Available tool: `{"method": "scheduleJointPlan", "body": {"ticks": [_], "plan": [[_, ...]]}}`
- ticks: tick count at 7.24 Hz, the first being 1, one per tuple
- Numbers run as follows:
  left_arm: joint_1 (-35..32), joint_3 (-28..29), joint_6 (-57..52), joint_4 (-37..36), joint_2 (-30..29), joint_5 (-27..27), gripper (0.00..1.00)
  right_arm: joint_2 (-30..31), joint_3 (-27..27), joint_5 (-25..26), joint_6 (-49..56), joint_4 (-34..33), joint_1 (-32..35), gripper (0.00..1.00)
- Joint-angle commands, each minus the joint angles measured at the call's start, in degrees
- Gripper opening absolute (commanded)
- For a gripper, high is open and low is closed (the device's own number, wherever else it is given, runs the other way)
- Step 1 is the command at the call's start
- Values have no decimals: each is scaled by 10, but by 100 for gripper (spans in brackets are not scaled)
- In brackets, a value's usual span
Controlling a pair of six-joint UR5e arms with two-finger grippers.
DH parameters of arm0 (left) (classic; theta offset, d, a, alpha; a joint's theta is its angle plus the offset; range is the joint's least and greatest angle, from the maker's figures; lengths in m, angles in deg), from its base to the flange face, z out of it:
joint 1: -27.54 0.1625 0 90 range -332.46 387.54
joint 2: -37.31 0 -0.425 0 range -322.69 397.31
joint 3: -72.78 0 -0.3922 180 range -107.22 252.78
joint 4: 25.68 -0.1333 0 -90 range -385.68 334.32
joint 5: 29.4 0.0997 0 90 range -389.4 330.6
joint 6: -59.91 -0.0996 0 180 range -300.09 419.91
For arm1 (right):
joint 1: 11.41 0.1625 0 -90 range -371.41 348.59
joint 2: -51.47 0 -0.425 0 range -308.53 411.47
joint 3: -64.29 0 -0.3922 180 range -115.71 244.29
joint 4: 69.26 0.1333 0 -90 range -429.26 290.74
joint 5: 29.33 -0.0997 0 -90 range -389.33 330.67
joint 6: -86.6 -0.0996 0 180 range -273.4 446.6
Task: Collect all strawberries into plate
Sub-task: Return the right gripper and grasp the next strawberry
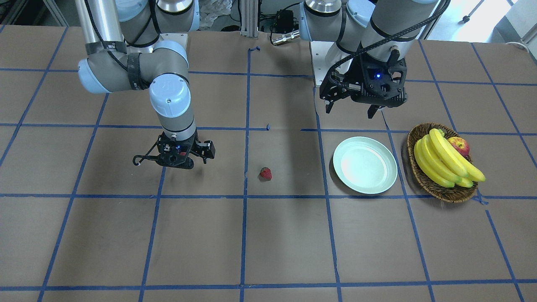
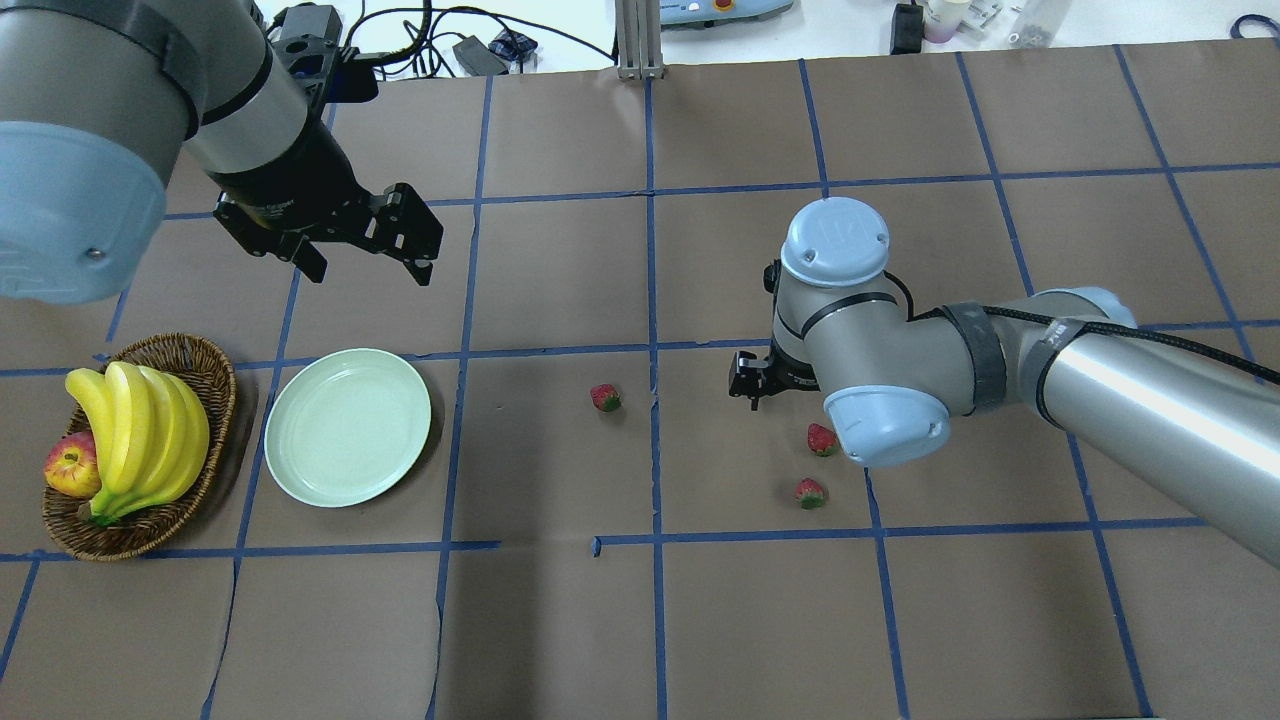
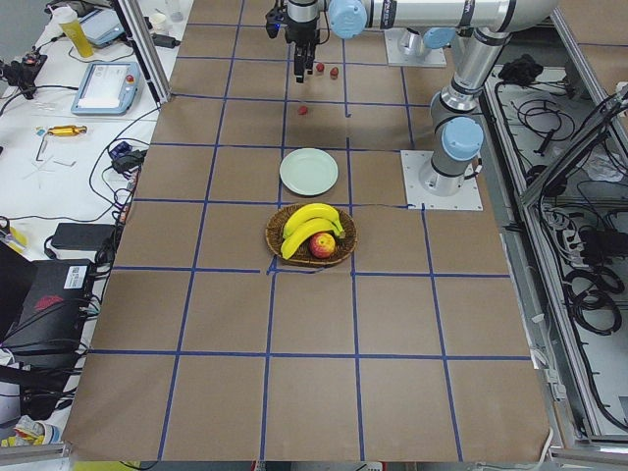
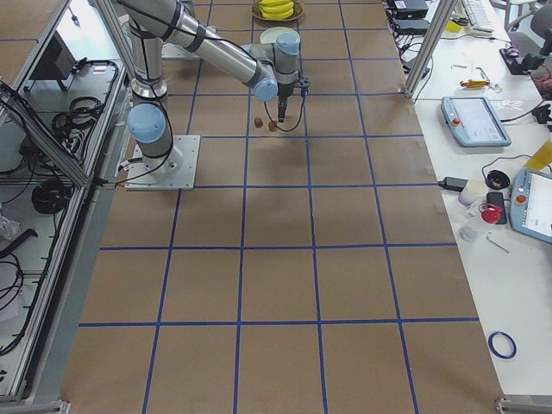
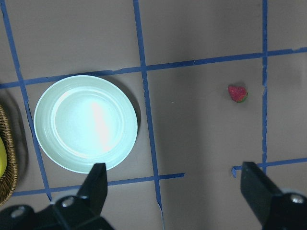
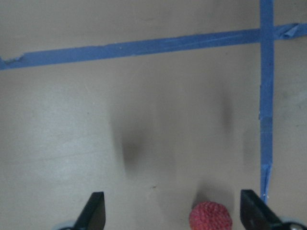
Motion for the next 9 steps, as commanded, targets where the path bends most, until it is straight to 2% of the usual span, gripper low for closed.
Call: {"method": "scheduleJointPlan", "body": {"ticks": [1, 2, 3, 4, 5, 6, 8, 9], "plan": [[0, -1, 0, -1, 1, 0, 100, 3, -32, 1, 20, -12, -12, 100], [0, -1, 0, -1, 1, 0, 100, 3, -38, 1, 20, -12, -12, 100], [-1, -1, 0, -1, 0, 0, 100, 3, -40, 0, 20, -13, -12, 83], [-1, -2, 1, -1, 0, 0, 100, 4, -34, 0, 20, -13, -15, 40], [-1, -2, 0, -1, 0, 0, 100, 4, -36, 0, 19, -13, -15, 6], [-1, -2, 1, -1, -1, 0, 100, 4, -34, 0, 17, -13, -15, 0], [-2, -1, 0, -1, 0, 0, 100, 4, -22, -7, 11, -41, -14, 0], [-2, -1, 0, -1, -1, 0, 100, -2, 16, -11, -5, -46, -11, 0]]}}
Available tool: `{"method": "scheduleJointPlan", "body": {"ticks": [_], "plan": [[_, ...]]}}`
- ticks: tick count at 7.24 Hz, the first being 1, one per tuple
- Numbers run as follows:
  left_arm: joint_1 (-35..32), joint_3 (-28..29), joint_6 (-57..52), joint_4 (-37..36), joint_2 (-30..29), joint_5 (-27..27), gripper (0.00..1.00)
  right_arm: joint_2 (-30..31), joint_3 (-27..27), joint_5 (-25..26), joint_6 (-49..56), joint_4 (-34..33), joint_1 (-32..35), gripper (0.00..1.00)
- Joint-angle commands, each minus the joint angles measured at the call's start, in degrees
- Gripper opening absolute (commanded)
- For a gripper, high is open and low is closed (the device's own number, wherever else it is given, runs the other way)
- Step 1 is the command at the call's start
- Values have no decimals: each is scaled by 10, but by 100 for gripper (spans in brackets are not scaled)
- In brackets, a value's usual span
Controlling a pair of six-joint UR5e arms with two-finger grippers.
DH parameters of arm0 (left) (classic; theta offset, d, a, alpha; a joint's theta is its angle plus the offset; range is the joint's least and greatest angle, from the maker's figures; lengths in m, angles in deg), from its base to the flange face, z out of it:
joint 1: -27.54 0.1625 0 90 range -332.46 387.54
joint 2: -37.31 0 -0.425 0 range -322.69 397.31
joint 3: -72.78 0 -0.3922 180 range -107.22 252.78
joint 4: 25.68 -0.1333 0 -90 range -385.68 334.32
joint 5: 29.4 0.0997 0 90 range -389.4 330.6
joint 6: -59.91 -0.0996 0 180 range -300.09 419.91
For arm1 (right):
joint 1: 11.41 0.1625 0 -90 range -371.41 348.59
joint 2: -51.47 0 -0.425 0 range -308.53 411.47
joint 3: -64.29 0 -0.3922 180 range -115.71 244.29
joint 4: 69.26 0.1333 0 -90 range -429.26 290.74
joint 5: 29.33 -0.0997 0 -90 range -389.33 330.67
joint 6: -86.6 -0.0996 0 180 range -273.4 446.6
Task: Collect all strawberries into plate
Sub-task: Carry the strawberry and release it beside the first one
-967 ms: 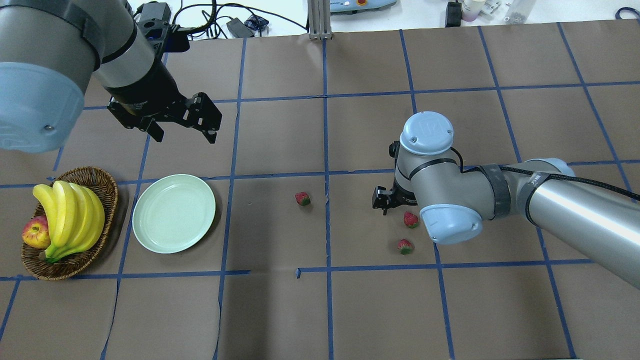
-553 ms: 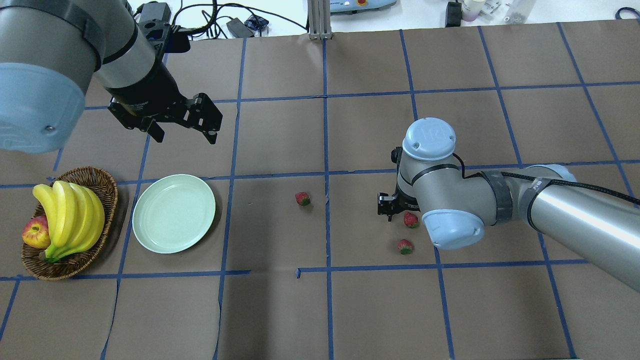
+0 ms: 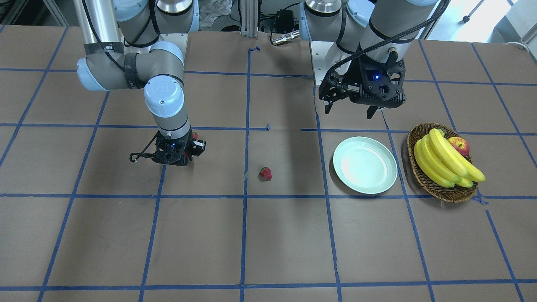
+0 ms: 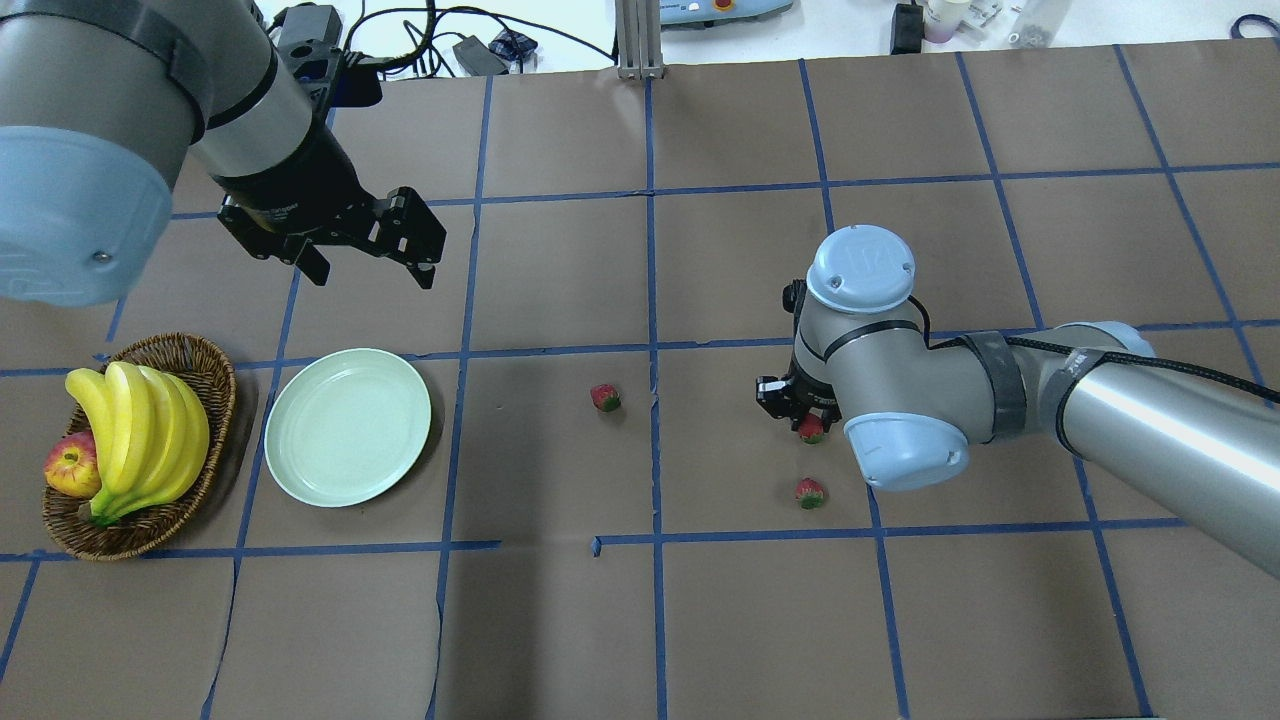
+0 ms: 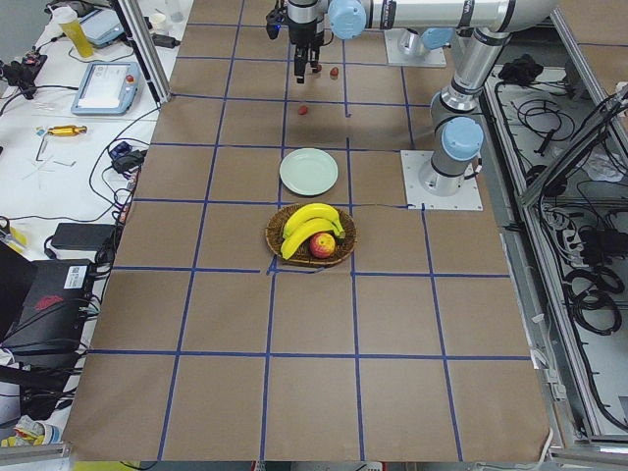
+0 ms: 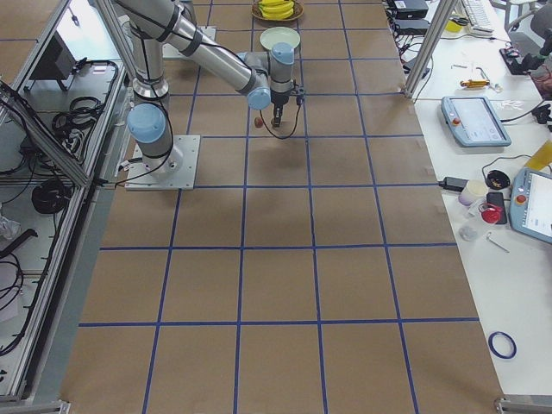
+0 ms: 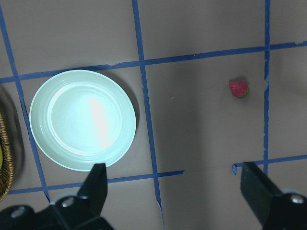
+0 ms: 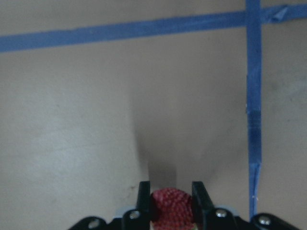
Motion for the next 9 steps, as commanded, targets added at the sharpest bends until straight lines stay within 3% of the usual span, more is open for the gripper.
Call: {"method": "scheduleJointPlan", "body": {"ticks": [1, 2, 6, 9], "plan": [[1, 0, 0, 0, 0, 0, 100, -12, 74, -56, -69, -4, 11, 0], [1, 0, 0, 0, 0, 0, 100, -17, 88, -81, -118, 0, 48, 0], [0, 0, 1, -1, 0, 0, 100, -82, 151, -71, -271, -4, 218, 0], [0, 0, 1, -2, -2, -1, 100, -162, 212, -70, -289, -9, 257, 0]]}}
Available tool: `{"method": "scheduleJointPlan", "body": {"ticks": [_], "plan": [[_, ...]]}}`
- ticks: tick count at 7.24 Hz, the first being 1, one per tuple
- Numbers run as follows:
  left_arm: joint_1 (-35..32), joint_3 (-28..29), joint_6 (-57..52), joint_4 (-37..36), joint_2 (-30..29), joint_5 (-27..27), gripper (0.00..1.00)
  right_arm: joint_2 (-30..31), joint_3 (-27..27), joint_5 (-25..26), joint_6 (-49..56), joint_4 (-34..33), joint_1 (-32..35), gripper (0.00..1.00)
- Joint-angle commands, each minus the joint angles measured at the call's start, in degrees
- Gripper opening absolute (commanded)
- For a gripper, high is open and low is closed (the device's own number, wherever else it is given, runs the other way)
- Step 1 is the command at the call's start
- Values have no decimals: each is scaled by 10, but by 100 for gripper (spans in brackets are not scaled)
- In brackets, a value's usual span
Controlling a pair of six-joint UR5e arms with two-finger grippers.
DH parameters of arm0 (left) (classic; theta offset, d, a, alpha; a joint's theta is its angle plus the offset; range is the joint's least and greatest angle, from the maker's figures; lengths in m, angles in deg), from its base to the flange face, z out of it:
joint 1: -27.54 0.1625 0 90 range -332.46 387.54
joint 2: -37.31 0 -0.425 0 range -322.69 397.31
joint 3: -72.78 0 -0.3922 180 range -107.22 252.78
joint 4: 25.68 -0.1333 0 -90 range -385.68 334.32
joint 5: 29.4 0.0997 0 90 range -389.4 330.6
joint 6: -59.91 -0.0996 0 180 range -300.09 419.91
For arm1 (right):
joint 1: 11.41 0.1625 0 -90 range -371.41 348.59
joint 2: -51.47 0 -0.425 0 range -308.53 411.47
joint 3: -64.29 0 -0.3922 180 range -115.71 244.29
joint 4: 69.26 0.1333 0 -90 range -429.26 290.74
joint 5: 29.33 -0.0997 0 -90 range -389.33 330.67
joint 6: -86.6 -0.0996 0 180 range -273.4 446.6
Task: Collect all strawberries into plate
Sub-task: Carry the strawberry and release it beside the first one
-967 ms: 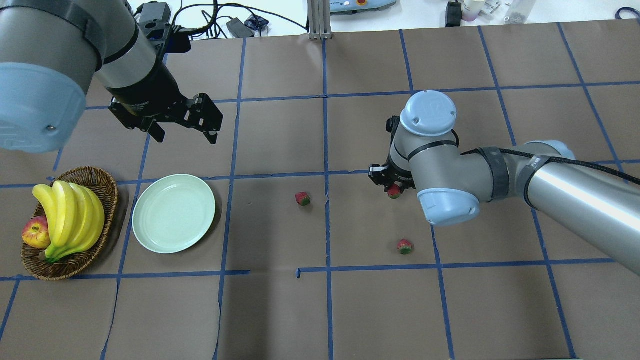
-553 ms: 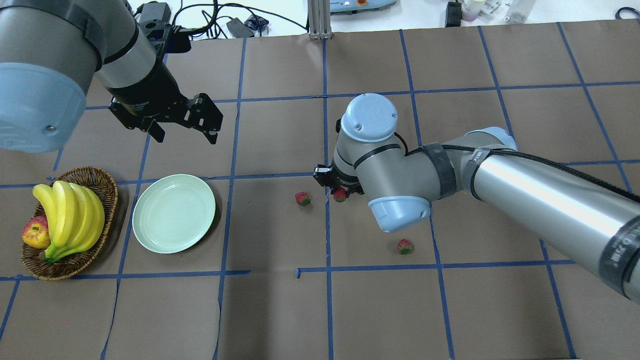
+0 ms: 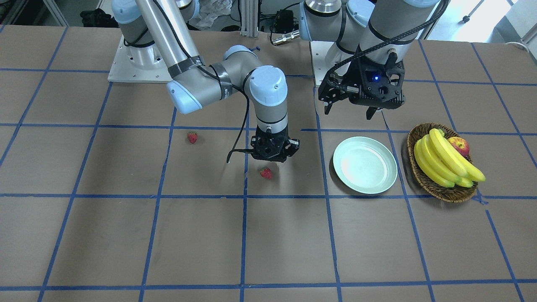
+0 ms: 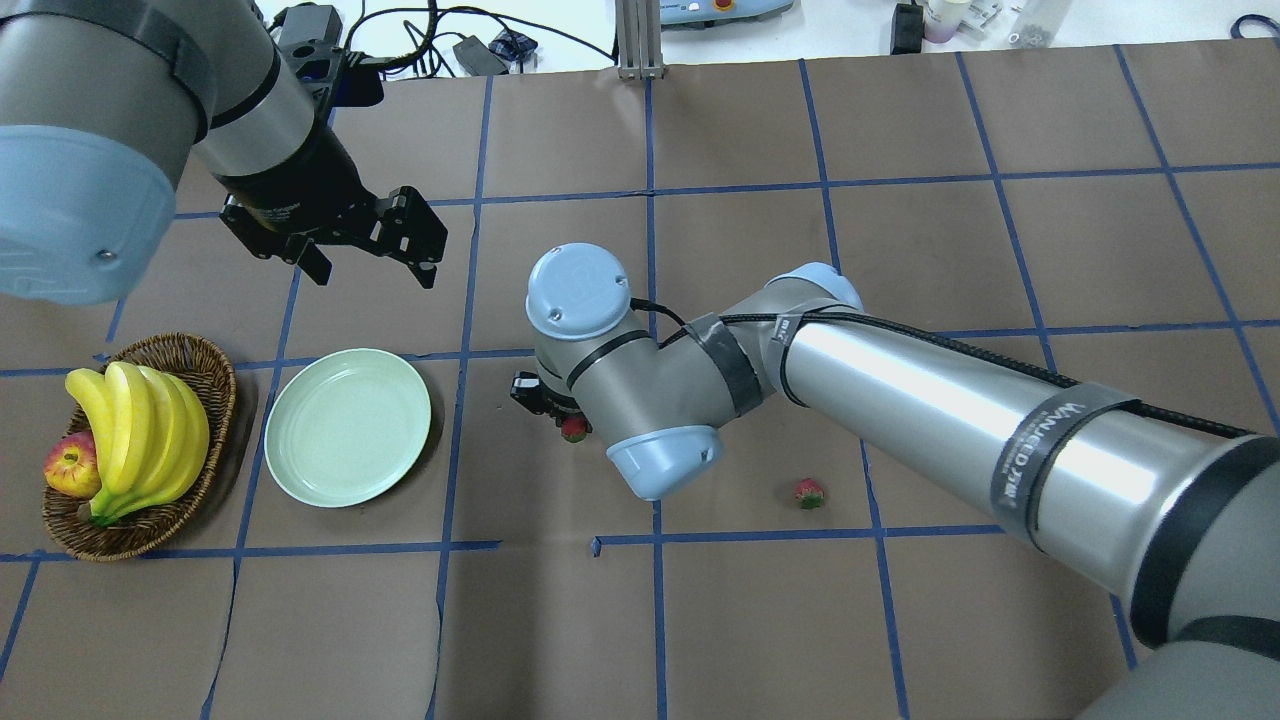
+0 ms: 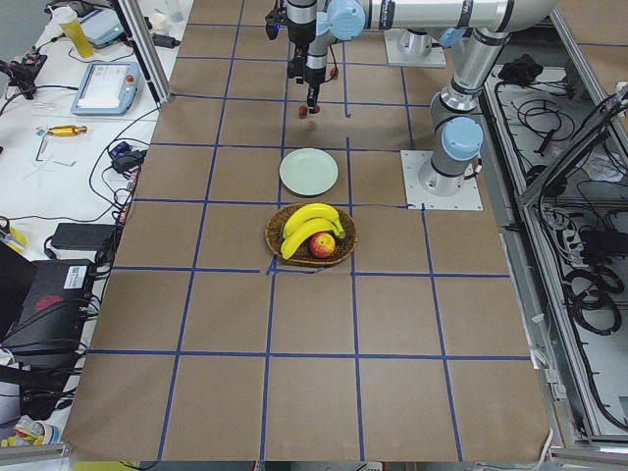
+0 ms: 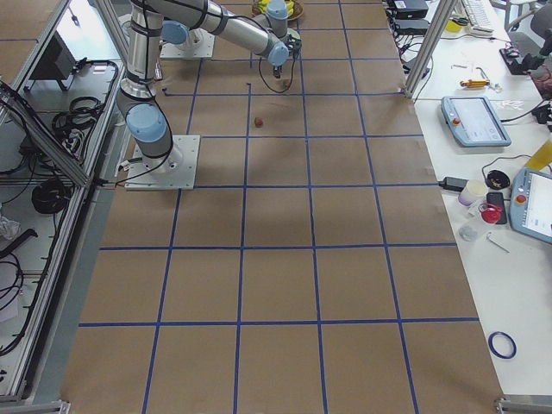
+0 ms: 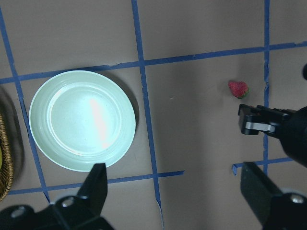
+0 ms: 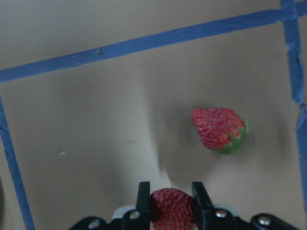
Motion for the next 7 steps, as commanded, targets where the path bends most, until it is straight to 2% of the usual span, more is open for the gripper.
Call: {"method": "scheduleJointPlan", "body": {"ticks": [1, 2, 3, 5, 6, 7], "plan": [[0, 0, -1, 0, 0, 0, 100, -25, 20, 2, -6, -1, 13, 0], [0, -1, -1, 0, 2, 0, 100, -25, 17, 20, -6, -1, 13, 90], [0, -1, -1, 0, 1, 0, 100, -22, 17, 24, -4, 2, 12, 100], [0, 0, -1, 0, 2, 0, 100, 14, 12, 47, 6, 18, 8, 100], [0, 0, -1, 0, 3, 1, 100, 45, -9, 53, 58, 69, -17, 100], [0, 0, -1, 0, 3, 1, 100, 79, -48, 52, 87, 86, -55, 100]]}}
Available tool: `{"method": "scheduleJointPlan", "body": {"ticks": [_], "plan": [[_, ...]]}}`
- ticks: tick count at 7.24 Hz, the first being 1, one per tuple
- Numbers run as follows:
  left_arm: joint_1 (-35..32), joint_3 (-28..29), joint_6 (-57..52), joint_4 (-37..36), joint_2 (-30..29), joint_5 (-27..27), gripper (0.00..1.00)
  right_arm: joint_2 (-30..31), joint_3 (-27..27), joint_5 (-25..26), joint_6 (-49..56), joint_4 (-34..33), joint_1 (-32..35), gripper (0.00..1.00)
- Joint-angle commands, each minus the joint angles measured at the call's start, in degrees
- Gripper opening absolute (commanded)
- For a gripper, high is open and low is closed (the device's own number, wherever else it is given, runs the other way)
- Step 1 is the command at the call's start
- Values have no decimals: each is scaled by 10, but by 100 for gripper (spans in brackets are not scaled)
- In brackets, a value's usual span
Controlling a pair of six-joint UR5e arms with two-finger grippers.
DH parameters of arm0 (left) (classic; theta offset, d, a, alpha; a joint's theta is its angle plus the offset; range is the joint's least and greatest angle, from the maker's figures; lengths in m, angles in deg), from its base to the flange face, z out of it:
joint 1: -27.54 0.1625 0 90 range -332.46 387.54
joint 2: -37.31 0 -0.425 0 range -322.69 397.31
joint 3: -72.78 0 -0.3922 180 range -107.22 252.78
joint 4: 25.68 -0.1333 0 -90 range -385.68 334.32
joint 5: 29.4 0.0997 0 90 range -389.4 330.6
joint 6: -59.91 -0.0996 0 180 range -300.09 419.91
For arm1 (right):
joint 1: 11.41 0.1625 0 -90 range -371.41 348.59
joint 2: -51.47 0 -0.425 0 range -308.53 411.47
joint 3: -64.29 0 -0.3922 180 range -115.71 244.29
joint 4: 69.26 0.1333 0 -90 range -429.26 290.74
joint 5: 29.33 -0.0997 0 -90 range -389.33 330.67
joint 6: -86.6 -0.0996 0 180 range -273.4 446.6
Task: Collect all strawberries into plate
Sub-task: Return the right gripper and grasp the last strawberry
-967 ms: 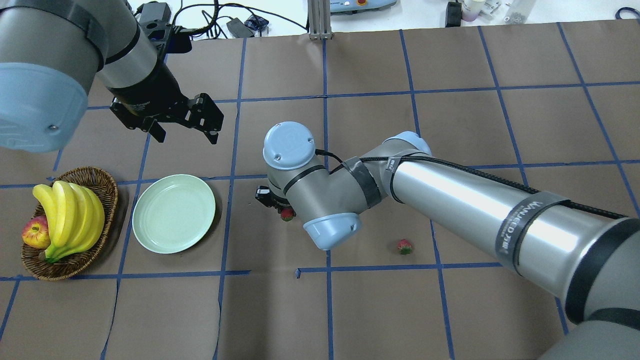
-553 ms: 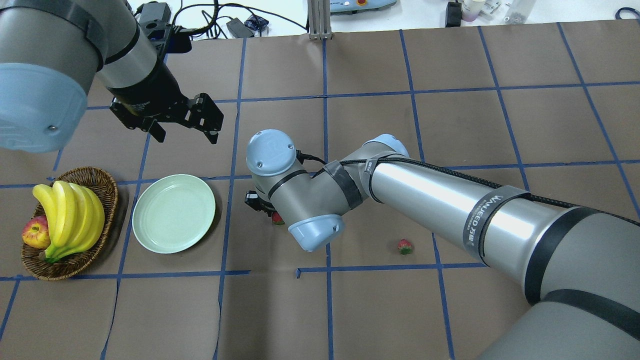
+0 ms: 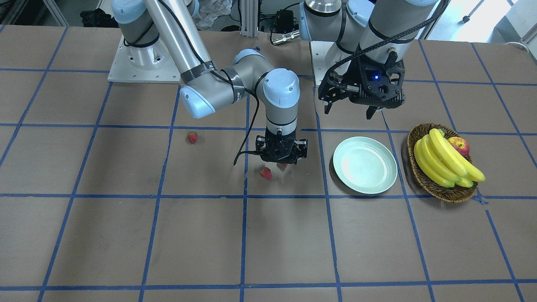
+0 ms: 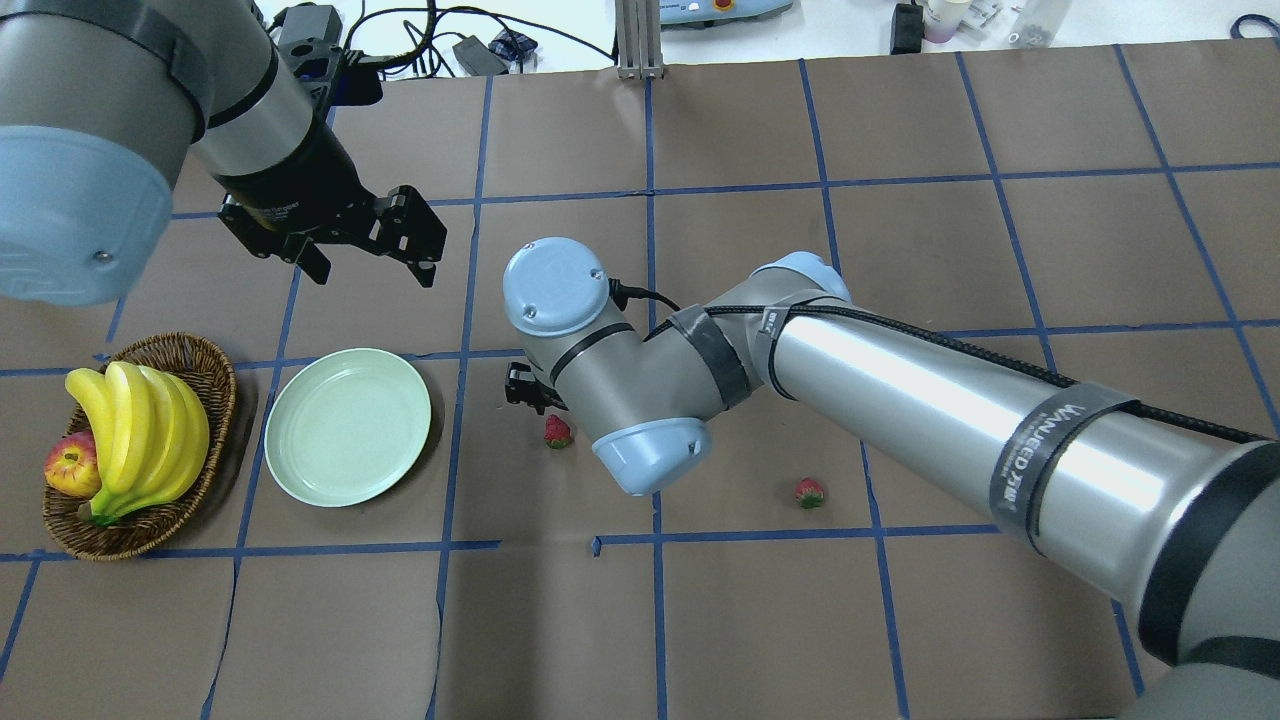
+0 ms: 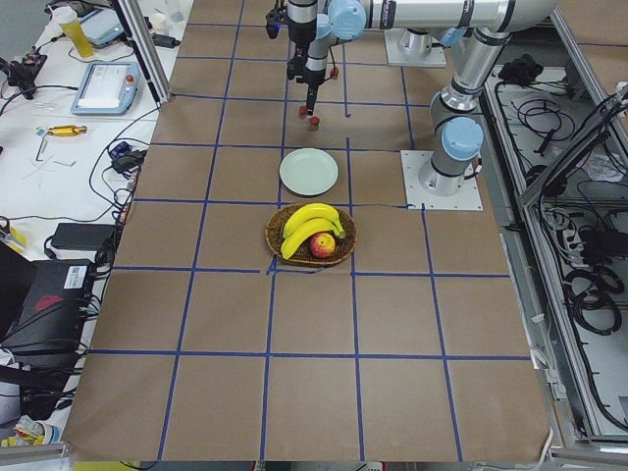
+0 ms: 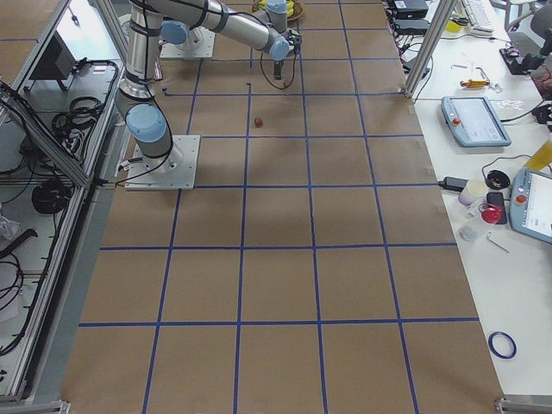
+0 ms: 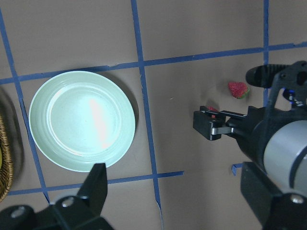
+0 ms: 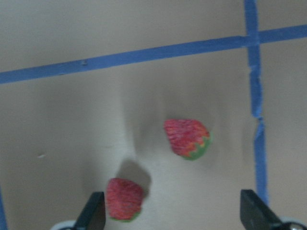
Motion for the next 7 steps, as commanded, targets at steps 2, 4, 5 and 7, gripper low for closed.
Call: {"method": "scheduleJointPlan", "body": {"ticks": [2, 4, 5, 7], "plan": [[0, -1, -1, 0, 0, 0, 100, 87, -141, -9, 101, 10, -120, 100], [0, -1, -1, 0, -1, 0, 100, 84, -184, -33, 159, -26, -185, 100], [0, -2, -1, 0, -1, 0, 100, 89, -191, -61, 232, -17, -226, 100], [0, -2, -1, 0, -1, 0, 100, 103, -212, -54, 243, -17, -234, 100]]}}
